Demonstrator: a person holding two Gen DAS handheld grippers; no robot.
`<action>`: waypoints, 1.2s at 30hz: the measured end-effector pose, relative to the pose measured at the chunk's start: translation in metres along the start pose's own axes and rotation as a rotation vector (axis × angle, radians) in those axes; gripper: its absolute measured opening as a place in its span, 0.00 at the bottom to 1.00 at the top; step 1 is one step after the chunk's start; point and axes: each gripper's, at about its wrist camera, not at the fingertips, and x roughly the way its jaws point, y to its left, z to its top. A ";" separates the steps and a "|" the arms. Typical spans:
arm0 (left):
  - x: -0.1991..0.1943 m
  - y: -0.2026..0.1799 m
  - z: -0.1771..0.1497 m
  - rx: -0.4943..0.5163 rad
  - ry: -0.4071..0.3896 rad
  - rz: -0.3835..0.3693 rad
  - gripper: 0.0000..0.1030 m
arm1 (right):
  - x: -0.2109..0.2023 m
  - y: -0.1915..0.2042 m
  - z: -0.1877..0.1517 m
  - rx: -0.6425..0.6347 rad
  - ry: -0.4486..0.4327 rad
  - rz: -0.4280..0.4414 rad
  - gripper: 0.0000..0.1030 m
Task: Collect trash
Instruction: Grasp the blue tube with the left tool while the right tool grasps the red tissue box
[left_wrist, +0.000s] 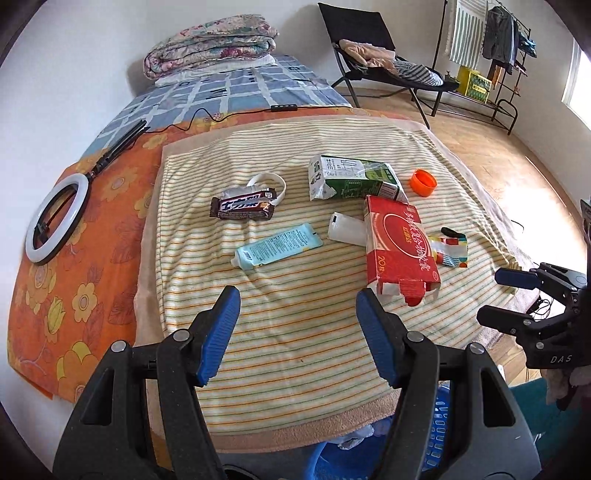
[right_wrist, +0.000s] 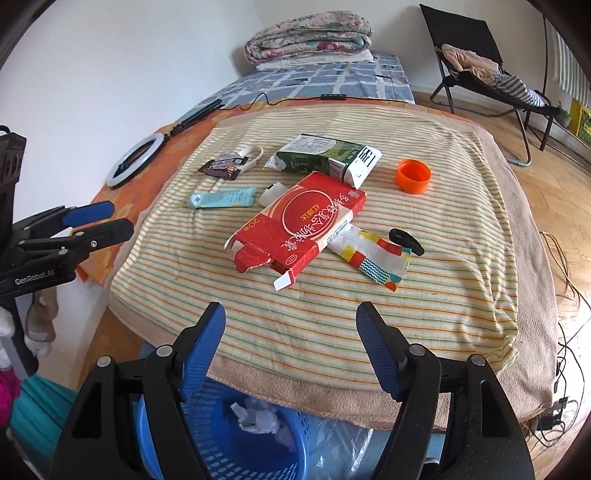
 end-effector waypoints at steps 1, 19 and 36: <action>0.006 0.005 0.006 0.000 0.005 -0.005 0.65 | 0.005 -0.002 0.002 0.008 0.015 -0.002 0.71; 0.144 0.056 0.054 -0.128 0.223 -0.165 0.65 | 0.066 -0.045 0.032 0.298 0.096 0.194 0.71; 0.142 0.010 0.020 0.080 0.295 -0.094 0.57 | 0.101 -0.055 0.045 0.390 0.120 0.302 0.71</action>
